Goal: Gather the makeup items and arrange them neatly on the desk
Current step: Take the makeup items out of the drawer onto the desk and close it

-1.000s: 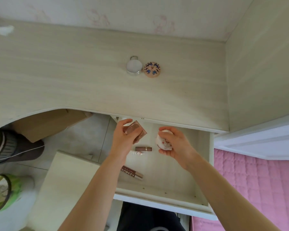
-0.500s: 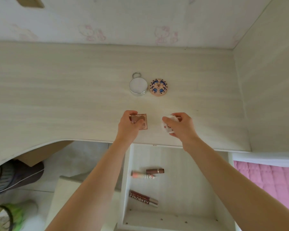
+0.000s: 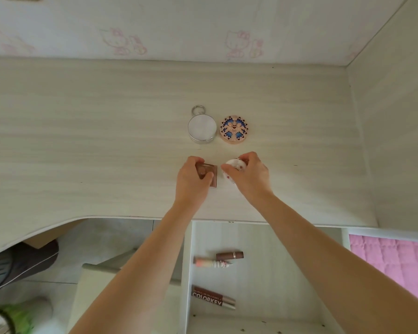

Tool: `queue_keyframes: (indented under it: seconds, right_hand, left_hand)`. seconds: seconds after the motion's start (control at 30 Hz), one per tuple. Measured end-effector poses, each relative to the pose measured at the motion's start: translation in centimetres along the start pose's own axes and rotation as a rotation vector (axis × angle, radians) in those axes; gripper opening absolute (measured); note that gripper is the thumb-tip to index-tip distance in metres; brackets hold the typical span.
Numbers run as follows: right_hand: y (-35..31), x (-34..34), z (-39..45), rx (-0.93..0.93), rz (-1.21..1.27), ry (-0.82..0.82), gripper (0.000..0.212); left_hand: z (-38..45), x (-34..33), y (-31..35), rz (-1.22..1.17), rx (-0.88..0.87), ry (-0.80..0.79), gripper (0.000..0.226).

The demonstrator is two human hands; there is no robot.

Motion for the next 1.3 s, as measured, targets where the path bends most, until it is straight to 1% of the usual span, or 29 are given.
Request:
queue_keyframes:
  seconds: [0.17,0.3,0.4,0.47,0.57,0.63,0.77,0.9,1.03,1.3]
  right_hand:
    - [0.1,-0.5,0.4,-0.020,-0.112,0.005,0.053]
    - [0.2,-0.6,0.5,-0.013,-0.149,0.015,0.053]
    - [0.0,-0.4,-0.5,0.029,-0.172,0.058,0.053]
    - [-0.4,-0.4,-1.8,0.129,-0.177,0.104,0.052]
    - [-1.0,-0.9,-3.9,0.311,-0.231,0.127,0.057]
    - [-0.8,-1.6,-4.5,0.367,-0.271,0.093,0.061]
    - [-0.7,-2.3,-5.0,0.432,-0.362,0.091,0.059]
    - [-0.8,-1.9,-4.3,0.424,-0.298,0.118,0.051]
    - [-1.9,-1.4,-3.6,0.462,-0.225,0.141,0.045]
    - [-2.9,-1.3,-1.3,0.378,-0.216,0.140,0.045]
  left_hand:
    - [0.3,0.6,-0.4,0.119,0.000,0.060,0.034]
    - [0.3,0.9,-0.1,0.247,-0.045,0.099,0.035]
    - [-1.2,1.6,0.7,0.322,-0.168,0.208,0.036]
    - [-2.9,1.3,1.1,0.401,-0.272,0.244,0.040]
    - [-4.9,-1.2,1.0,0.533,-0.395,0.156,0.047]
    - [-5.5,-2.9,0.5,0.592,-0.431,0.081,0.052]
    - [-5.4,-4.4,-0.6,0.695,-0.381,0.012,0.056]
    - [-4.6,-4.3,-0.4,0.732,-0.352,0.017,0.057]
    - [-3.4,-3.8,0.0,0.717,-0.342,0.015,0.058]
    - [-1.6,-3.2,1.0,0.693,-0.359,0.039,0.058]
Point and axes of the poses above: each hand's wrist, its own z-axis towards the middle knuckle, its own x-axis out of the back of the hand, y = z × x, the point moved 10 cm from there along z, towards the middle knuckle, and after that the axes turned 11 degrees about -y, right-handed, at the moved point
